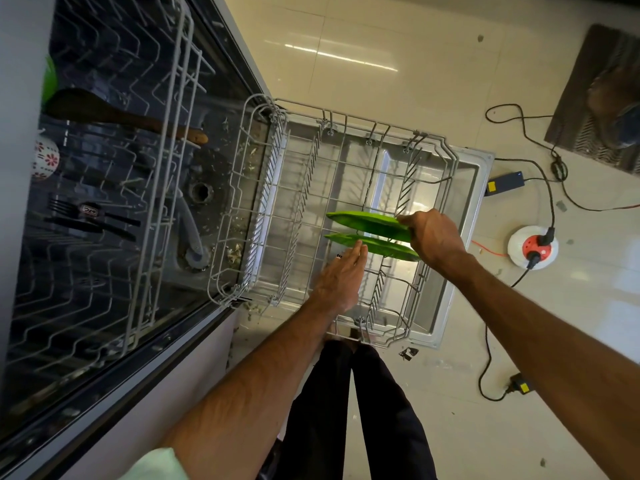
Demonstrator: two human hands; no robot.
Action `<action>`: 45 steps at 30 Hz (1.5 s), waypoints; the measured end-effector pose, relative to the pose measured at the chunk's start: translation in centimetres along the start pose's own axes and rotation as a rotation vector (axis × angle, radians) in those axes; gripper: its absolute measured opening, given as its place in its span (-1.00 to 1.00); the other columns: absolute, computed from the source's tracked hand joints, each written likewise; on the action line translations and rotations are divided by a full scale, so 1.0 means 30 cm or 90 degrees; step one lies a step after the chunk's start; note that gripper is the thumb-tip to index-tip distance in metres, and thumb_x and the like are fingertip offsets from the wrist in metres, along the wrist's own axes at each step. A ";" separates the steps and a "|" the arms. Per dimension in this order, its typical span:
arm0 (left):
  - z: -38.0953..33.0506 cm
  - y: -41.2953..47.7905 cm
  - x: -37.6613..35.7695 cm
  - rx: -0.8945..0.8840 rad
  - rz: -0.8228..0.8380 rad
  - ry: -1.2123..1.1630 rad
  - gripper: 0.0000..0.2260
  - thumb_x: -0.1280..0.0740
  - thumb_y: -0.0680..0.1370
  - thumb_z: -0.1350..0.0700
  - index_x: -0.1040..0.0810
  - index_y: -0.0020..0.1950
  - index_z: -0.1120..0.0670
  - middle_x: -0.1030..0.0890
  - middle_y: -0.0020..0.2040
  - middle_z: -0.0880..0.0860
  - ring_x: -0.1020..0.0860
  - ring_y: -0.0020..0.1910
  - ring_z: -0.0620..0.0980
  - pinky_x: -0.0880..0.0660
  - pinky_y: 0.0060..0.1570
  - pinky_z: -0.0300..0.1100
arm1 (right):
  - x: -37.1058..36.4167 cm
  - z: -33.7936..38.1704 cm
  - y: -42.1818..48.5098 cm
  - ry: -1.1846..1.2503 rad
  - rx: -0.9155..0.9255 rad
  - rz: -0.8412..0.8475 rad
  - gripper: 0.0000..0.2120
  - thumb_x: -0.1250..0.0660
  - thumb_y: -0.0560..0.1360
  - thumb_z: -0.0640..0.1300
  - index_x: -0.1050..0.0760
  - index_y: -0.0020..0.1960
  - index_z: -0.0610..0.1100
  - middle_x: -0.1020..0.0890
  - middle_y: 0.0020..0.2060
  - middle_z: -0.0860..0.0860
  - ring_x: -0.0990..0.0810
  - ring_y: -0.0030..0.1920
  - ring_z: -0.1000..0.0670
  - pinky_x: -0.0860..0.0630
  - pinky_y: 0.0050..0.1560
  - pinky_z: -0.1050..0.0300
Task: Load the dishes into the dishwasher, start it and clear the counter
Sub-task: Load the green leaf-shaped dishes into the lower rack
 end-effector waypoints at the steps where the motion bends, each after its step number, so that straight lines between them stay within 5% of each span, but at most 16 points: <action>1: -0.002 0.002 0.000 0.002 0.000 0.002 -0.07 -0.42 0.51 0.28 0.21 0.62 0.21 0.20 0.64 0.18 -0.02 0.63 0.15 -0.24 0.52 0.09 | -0.009 0.002 0.000 -0.010 0.001 0.004 -0.57 -0.40 0.55 -0.24 -0.53 0.41 -0.06 -0.69 0.00 -0.18 -0.68 -0.08 -0.18 -0.66 -0.01 -0.08; 21: -0.007 -0.021 -0.014 0.022 0.023 -0.020 -0.07 -0.44 0.50 0.29 0.17 0.64 0.22 0.15 0.65 0.18 -0.06 0.62 0.14 -0.25 0.51 0.10 | -0.158 -0.052 -0.073 0.060 -0.083 0.117 -0.76 -0.15 0.64 -0.27 -0.49 0.25 -0.27 -0.59 0.07 -0.24 -0.60 0.03 -0.25 -0.54 0.01 -0.08; 26: 0.003 -0.036 0.008 0.026 -0.011 -0.030 -0.11 -0.42 0.49 0.31 0.11 0.63 0.24 0.06 0.65 0.22 -0.13 0.60 0.15 -0.29 0.50 0.06 | -0.147 -0.029 -0.099 0.069 -0.019 0.023 -0.71 -0.33 0.48 -0.34 -0.49 0.20 -0.30 -0.61 0.01 -0.23 -0.58 -0.05 -0.23 -0.49 -0.06 -0.04; 33: 0.004 -0.218 0.201 0.102 -0.114 -0.107 -0.41 -0.39 0.46 0.33 -0.30 0.48 0.22 -0.43 0.40 0.15 -0.46 0.33 0.15 -0.48 0.27 0.00 | 0.020 0.202 -0.252 0.186 -0.024 -0.043 -0.67 -0.26 0.42 -0.47 -0.53 0.15 -0.28 -0.66 -0.09 -0.22 -0.63 -0.20 -0.22 -0.44 -0.29 0.10; 40: -0.012 -0.642 0.442 0.197 -0.223 -0.198 -0.62 -0.23 0.48 0.29 -0.48 0.29 0.13 -0.52 0.21 0.12 -0.51 0.24 0.17 -0.49 0.19 0.06 | 0.233 0.496 -0.482 0.289 -0.015 0.030 -0.67 -0.23 0.45 -0.32 -0.64 0.11 -0.10 -0.72 -0.02 -0.14 -0.69 0.01 -0.21 -0.60 -0.04 0.00; 45: -0.082 -1.018 0.615 0.272 -0.275 -0.296 -0.61 -0.23 0.61 0.15 -0.42 0.45 0.14 -0.46 0.40 0.13 -0.45 0.37 0.14 -0.39 0.33 0.00 | 0.471 0.756 -0.675 0.312 0.084 0.044 -0.72 -0.26 0.51 -0.32 -0.68 0.08 -0.12 -0.73 -0.05 -0.06 -0.70 -0.06 -0.06 -0.54 -0.05 0.18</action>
Point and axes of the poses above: each hand's wrist, its own y-axis towards the middle knuckle, its own x-axis out of the back of the hand, z = x × y, the point moved 8 cm from there along y, towards the middle knuckle
